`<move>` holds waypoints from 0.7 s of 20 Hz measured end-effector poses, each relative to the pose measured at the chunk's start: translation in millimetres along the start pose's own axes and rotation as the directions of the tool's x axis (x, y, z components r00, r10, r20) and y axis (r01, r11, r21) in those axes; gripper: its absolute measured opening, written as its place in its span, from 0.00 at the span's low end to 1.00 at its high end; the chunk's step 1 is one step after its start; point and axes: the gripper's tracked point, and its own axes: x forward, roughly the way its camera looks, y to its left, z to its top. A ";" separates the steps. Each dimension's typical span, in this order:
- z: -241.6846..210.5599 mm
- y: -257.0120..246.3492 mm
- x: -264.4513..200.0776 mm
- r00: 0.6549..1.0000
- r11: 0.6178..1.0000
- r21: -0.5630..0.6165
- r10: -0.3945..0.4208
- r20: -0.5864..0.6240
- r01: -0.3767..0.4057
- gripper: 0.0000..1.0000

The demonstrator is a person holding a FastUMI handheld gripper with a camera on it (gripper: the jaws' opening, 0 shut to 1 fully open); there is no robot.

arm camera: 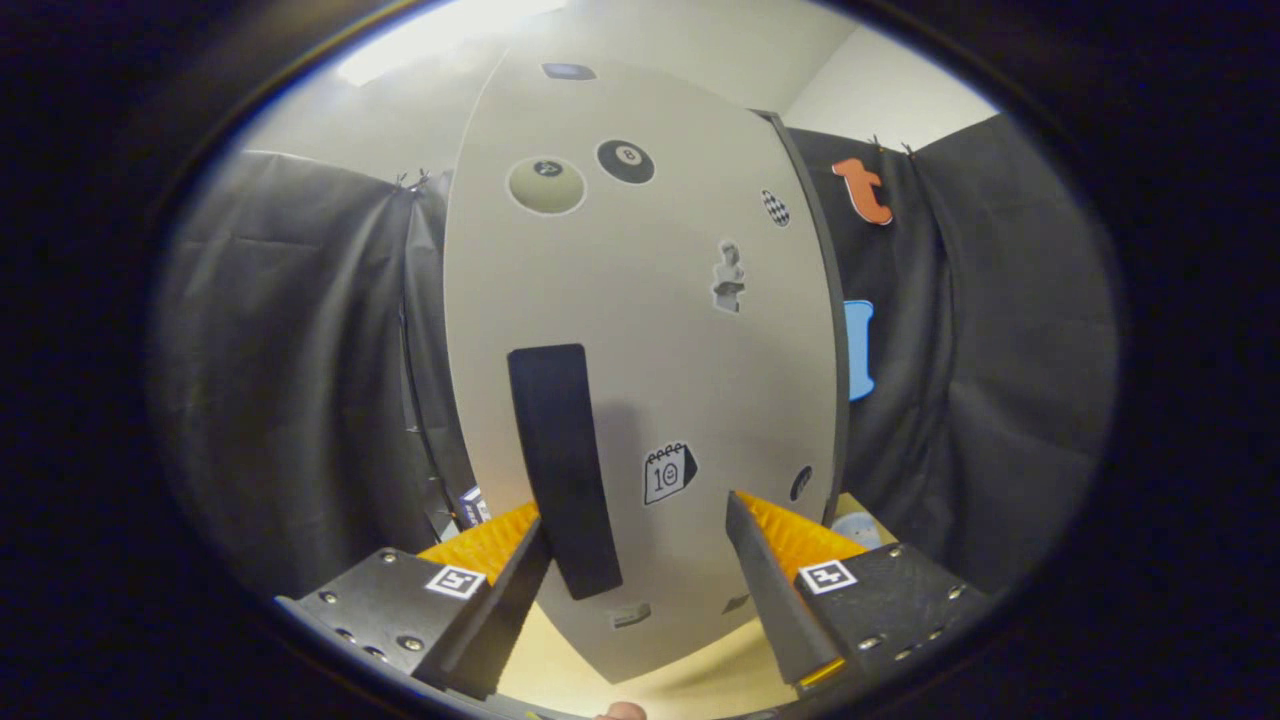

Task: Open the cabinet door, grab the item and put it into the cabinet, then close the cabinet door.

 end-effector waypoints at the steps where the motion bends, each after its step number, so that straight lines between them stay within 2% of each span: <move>1: 0.4 1.6 0.9 1.000 1.000 0.001 0.002 0.000 -0.002 0.99; 14: -3.1 24.5 38.8 0.999 0.999 0.012 0.043 -0.004 -0.043 0.99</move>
